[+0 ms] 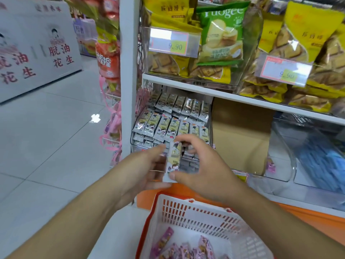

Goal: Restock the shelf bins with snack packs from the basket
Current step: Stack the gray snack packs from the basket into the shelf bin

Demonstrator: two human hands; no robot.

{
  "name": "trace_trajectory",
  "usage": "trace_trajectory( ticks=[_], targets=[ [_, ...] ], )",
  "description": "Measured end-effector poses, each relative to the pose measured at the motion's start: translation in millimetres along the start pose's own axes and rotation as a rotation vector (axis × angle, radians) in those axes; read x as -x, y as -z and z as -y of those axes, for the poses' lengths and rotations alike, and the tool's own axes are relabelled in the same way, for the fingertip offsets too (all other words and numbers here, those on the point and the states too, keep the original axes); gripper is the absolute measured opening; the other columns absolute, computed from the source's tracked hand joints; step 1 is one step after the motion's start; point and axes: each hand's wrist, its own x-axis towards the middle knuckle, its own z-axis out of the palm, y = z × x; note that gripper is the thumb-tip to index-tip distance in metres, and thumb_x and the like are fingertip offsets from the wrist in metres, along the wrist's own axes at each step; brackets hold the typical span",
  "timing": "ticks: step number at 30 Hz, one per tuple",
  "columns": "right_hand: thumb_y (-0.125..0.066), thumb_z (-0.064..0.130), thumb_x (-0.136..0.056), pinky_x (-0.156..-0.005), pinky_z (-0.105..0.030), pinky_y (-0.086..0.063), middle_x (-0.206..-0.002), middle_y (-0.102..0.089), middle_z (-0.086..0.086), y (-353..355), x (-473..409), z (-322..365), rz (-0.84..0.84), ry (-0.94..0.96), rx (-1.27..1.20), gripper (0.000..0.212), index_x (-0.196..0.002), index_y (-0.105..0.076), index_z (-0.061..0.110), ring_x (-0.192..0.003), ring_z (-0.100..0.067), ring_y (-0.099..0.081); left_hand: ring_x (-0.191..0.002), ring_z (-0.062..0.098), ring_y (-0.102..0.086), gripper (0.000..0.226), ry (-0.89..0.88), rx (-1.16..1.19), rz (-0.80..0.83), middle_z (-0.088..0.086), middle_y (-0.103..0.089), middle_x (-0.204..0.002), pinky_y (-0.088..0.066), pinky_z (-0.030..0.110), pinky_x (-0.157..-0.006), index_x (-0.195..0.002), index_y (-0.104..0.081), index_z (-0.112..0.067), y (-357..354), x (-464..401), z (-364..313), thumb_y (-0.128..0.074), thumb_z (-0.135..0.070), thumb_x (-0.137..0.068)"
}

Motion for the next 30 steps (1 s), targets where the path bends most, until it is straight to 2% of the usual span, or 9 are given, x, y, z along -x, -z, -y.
trace_trajectory(
  ticks=[2, 4, 6, 8, 11, 17, 21, 26, 30],
  targets=[
    [-0.089, 0.041, -0.080, -0.093, -0.017, -0.043, -0.135, -0.051, 0.024, -1, -23, 7, -0.038, 0.008, -0.040, 0.071, -0.135, -0.046, 0.054, -0.120, 0.009, -0.050, -0.098, 0.035, -0.075, 0.044, 0.004, 0.038, -0.176, 0.015, -0.076, -0.110, -0.062, 0.050, -0.087, -0.115, -0.071, -0.009, 12, -9, -2, -0.054, -0.048, -0.103],
    [-0.088, 0.043, -0.081, -0.092, -0.017, -0.042, -0.137, -0.052, 0.020, -3, -52, 13, -0.059, 0.017, -0.038, 0.069, -0.136, -0.047, 0.050, -0.119, 0.005, -0.051, -0.104, 0.033, -0.071, 0.045, -0.020, -0.088, -0.398, 0.010, -0.072, -0.112, -0.057, 0.052, -0.095, -0.119, -0.066, -0.014, 21, -15, -4, -0.050, -0.053, -0.102],
    [-0.087, 0.047, -0.080, -0.096, -0.025, -0.044, -0.139, -0.052, 0.013, -8, -83, 17, -0.068, 0.020, -0.010, 0.069, -0.136, -0.047, 0.047, -0.122, -0.006, -0.052, -0.114, 0.035, -0.064, 0.049, -0.071, -0.196, -0.510, 0.011, -0.066, -0.123, -0.051, 0.054, -0.103, -0.129, -0.060, -0.016, 27, -16, -8, -0.045, -0.053, -0.101],
    [-0.087, 0.050, -0.079, -0.102, -0.031, -0.044, -0.141, -0.050, 0.007, -16, -113, 20, -0.062, 0.019, 0.009, 0.071, -0.137, -0.047, 0.044, -0.125, -0.012, -0.052, -0.120, 0.036, -0.060, 0.048, -0.097, -0.206, -0.519, 0.014, -0.063, -0.130, -0.048, 0.053, -0.107, -0.135, -0.057, -0.013, 28, -15, -13, -0.042, -0.048, -0.106],
    [-0.087, 0.051, -0.078, -0.099, -0.029, -0.041, -0.142, -0.047, 0.001, -26, -152, 22, -0.036, -0.008, 0.062, 0.079, -0.143, -0.046, 0.036, -0.125, -0.017, -0.052, -0.129, 0.037, -0.055, 0.046, -0.121, -0.194, -0.512, 0.017, -0.058, -0.138, -0.044, 0.043, -0.110, -0.140, -0.054, -0.007, 29, -14, -19, -0.037, -0.038, -0.111],
    [-0.086, 0.051, -0.078, -0.105, -0.036, -0.046, -0.135, -0.050, -0.006, -39, -183, 20, 0.020, -0.053, 0.140, 0.080, -0.145, -0.046, 0.032, -0.122, -0.023, -0.055, -0.132, 0.036, -0.051, 0.044, -0.106, -0.206, -0.492, 0.022, -0.055, -0.142, -0.043, 0.032, -0.093, -0.139, -0.051, 0.003, 29, -4, -27, -0.034, -0.028, -0.112],
    [-0.077, 0.060, -0.076, -0.115, -0.042, -0.043, -0.140, -0.048, -0.007, -44, -183, 18, 0.032, -0.071, 0.171, 0.086, -0.151, -0.043, 0.032, -0.134, -0.024, -0.045, -0.133, 0.034, -0.050, 0.045, -0.059, -0.254, -0.499, 0.022, -0.053, -0.143, -0.041, 0.031, -0.082, -0.140, -0.049, 0.003, 31, -4, -27, -0.032, -0.028, -0.112],
    [-0.077, 0.047, -0.089, -0.123, -0.040, -0.031, -0.149, -0.044, -0.005, -37, -165, 26, 0.024, -0.032, 0.156, 0.080, -0.157, -0.041, 0.026, -0.149, -0.020, -0.030, -0.131, 0.035, -0.051, 0.046, -0.050, -0.294, -0.508, 0.021, -0.054, -0.141, -0.031, 0.027, -0.078, -0.139, -0.050, 0.002, 31, -13, -18, -0.032, -0.031, -0.112],
    [-0.075, 0.040, -0.094, -0.118, -0.029, -0.031, -0.138, -0.043, 0.008, -23, -130, 30, -0.011, -0.006, 0.100, 0.061, -0.148, -0.049, 0.029, -0.140, -0.012, -0.037, -0.123, 0.035, -0.054, 0.045, -0.035, -0.315, -0.507, 0.016, -0.057, -0.131, -0.033, 0.030, -0.084, -0.133, -0.053, -0.005, 28, -18, -10, -0.034, -0.039, -0.111]
  ],
)
